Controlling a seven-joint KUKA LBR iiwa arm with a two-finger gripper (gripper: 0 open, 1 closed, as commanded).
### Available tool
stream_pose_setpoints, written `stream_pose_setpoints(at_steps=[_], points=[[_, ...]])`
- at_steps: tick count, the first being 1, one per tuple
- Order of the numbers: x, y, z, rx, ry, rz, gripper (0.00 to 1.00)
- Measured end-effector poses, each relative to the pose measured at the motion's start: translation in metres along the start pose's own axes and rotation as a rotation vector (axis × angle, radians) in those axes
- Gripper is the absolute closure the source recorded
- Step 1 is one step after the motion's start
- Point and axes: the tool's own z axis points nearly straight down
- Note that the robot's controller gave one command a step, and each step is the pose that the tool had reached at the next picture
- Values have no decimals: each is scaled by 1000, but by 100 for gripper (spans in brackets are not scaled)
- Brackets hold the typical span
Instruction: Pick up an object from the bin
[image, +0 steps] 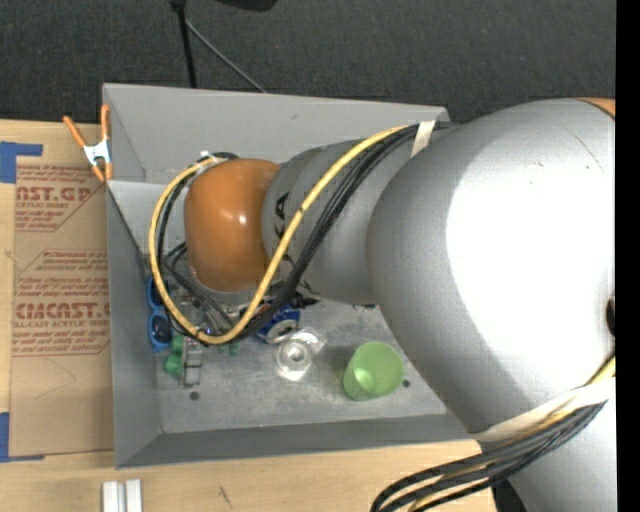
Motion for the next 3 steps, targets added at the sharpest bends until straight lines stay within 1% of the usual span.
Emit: stream_pose_setpoints(at_steps=[1,2,3], points=[[12,-13,1,3,4,201,0],[10,5,32,3,5,334,0],[4,-19,31,3,3,37,0]])
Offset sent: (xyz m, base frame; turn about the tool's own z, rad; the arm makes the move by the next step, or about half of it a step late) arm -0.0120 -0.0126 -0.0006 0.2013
